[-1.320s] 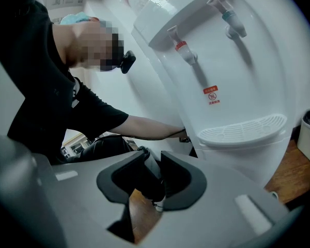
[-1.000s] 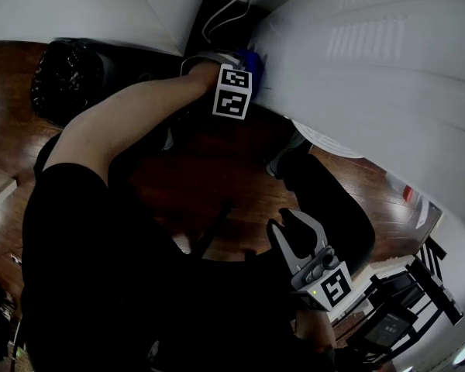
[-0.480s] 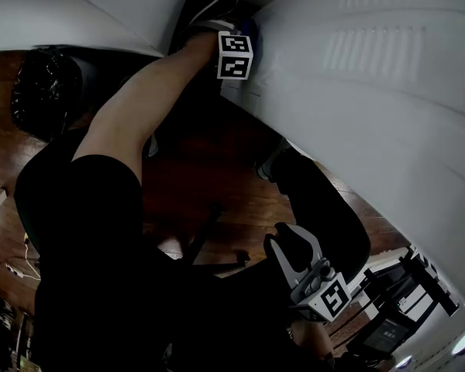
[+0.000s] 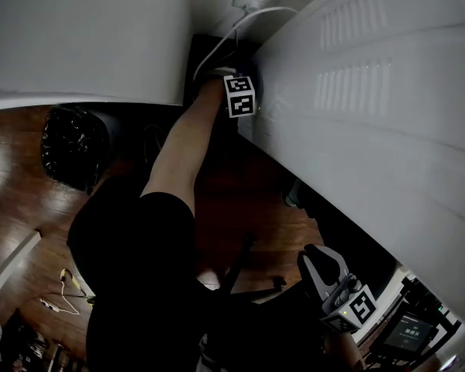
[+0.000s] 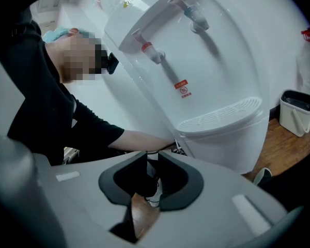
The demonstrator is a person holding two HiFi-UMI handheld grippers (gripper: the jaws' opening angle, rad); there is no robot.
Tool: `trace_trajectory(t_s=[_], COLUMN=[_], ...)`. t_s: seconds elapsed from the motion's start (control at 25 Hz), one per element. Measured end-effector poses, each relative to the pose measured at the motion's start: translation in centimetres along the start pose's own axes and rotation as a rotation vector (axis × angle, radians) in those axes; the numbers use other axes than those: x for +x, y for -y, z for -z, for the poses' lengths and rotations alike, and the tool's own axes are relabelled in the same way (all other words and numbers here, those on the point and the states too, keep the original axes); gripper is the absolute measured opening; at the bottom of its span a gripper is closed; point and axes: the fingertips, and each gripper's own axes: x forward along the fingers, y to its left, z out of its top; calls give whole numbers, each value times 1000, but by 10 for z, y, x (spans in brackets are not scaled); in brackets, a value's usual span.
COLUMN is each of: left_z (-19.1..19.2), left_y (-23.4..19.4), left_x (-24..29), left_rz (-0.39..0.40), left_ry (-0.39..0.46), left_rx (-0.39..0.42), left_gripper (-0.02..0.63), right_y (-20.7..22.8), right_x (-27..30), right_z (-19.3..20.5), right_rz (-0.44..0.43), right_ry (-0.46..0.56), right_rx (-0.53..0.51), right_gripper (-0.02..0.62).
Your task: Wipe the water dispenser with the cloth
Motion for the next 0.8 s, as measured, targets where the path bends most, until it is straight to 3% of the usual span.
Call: trace_trajectory(t_s=[0.12,0.2,0.28,0.36,0.44,0.52,0.64,0.8], left_z=[22,37,42,41,37,34,27,17], left_y=[101,146,160,145,110,67,-16,-97], left_x=[15,23,31,38,44,44,29,-8], left_rz=[172,236,250,230,176,90,-88,-315], left_ry=[10,-9,-16,-26,-50,-61,-34,36], left_rx=[71,137,150,132,110,38,-107,-213], left_gripper=[198,199,199,199,202,204,204,204], right_y=[-1,-1,0,4,6,5,3,12], right_x=[6,8,8,8,8,9,13,12], right_z=[3,7,10,9,9,12,13,9], right_rz=[-14,-24,-19,-8,-1,-1,-9,10], right_ry=[5,-1,-4,1,-2,-22,-39,-3], right_rx=[20,28,32,43,56,60,51,73], right_gripper=[66,66,66,66,63,60,60,58])
